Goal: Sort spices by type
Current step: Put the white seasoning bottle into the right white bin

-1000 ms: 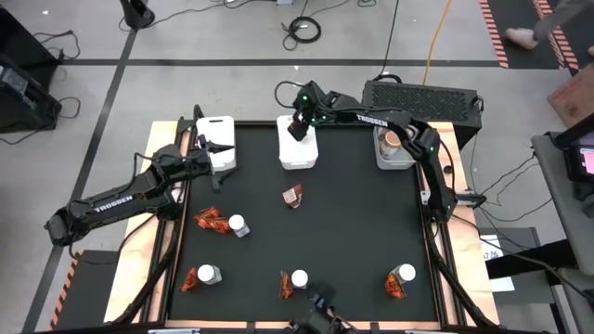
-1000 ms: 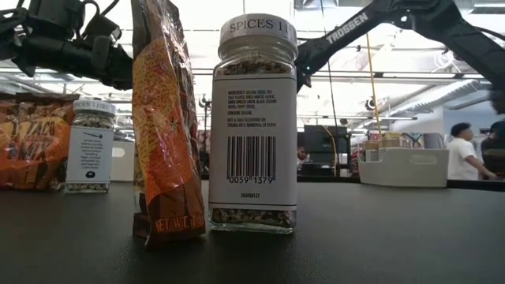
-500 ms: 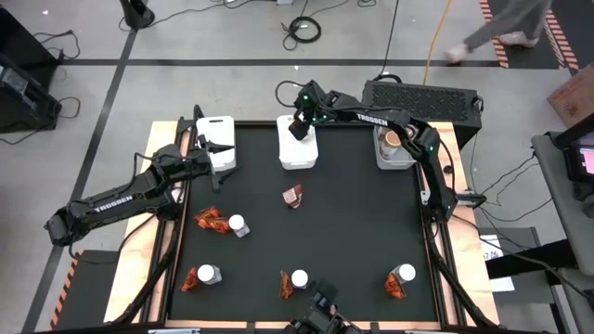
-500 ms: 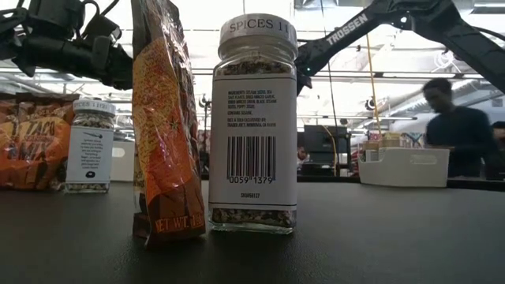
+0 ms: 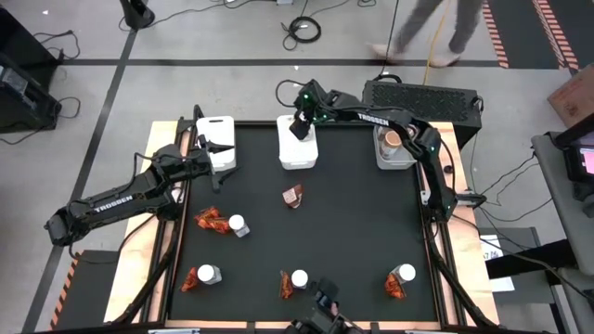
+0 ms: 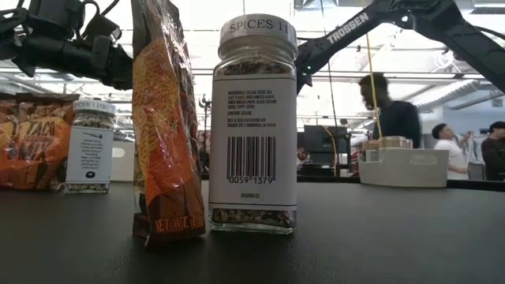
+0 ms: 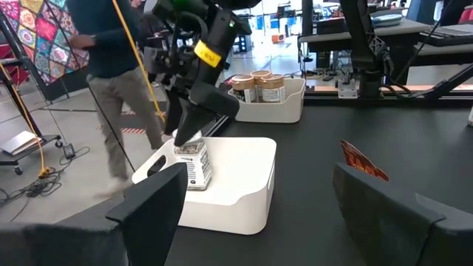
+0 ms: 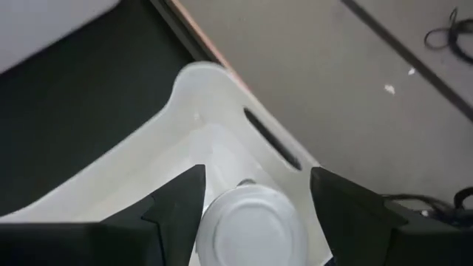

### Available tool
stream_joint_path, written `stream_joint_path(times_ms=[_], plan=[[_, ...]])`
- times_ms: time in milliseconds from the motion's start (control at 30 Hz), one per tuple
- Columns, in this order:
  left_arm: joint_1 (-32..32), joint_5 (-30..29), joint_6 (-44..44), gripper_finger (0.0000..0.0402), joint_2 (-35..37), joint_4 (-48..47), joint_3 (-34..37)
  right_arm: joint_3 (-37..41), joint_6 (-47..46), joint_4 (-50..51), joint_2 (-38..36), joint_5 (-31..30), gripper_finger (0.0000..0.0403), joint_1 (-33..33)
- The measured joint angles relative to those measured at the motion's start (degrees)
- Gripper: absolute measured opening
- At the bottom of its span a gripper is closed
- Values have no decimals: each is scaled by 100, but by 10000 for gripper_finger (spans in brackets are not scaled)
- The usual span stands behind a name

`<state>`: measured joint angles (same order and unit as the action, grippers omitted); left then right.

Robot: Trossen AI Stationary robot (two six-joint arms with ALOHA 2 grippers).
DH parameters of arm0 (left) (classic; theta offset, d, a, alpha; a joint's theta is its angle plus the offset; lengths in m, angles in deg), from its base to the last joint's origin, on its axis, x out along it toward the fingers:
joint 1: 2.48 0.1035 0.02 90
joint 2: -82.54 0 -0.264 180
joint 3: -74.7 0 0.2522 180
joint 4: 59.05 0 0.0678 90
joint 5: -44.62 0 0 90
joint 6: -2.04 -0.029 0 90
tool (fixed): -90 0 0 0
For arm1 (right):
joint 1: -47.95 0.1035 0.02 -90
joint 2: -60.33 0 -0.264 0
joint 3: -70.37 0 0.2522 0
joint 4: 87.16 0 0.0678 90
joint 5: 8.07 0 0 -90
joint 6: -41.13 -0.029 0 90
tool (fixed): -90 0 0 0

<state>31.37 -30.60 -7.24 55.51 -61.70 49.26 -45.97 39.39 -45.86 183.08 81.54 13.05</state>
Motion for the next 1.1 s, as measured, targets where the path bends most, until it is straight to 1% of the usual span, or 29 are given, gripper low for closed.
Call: stream_joint_path(times_ms=[233,333,567,767,933,1033,1100], plan=[[0,23,123,338,0,54,0,-1,197,-133,-470,1,240,43],[0,142,142,338,0,52,0,2,230,61,-771,53,240,184],[-1,175,142,338,0,52,0,2,461,606,-1340,76,240,945],[0,305,149,338,0,61,0,-1,502,604,-1433,78,240,1793],[-2,316,151,338,0,61,0,2,598,142,-1286,76,240,2450],[-2,257,149,338,0,59,0,2,628,-503,-1076,76,240,2777],[0,51,146,338,0,44,0,2,720,-1084,-878,76,240,2960]])
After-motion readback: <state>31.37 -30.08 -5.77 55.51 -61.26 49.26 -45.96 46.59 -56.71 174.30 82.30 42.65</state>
